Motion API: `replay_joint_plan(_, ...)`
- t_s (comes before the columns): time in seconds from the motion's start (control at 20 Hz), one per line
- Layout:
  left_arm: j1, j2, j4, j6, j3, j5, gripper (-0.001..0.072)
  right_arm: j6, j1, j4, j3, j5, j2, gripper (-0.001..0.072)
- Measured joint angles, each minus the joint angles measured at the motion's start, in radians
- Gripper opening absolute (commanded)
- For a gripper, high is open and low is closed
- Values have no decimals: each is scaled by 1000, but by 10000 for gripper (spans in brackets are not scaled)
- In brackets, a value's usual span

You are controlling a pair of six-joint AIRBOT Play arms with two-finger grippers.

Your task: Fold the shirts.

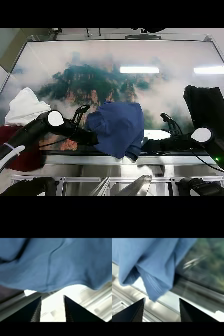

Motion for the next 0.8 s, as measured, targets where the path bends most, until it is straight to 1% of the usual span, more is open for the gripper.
replay_joint_plan(0.15,77,75,15,0,-76,27,298,-103,0,98,-2,-18,-104,486)
replay_joint_plan(0.35,201,166,13,3,-181,105,298,-174,0,172,-2,-46,-200,486)
replay_joint_plan(0.5,239,163,-66,71,-220,183,297,-232,0,235,-2,-58,-229,486)
replay_joint_plan(0.65,254,82,-172,167,-225,230,297,-270,0,294,-2,-64,-239,486)
replay_joint_plan(0.8,259,-23,-253,245,-187,239,297,-286,0,317,-1,-67,-243,486)
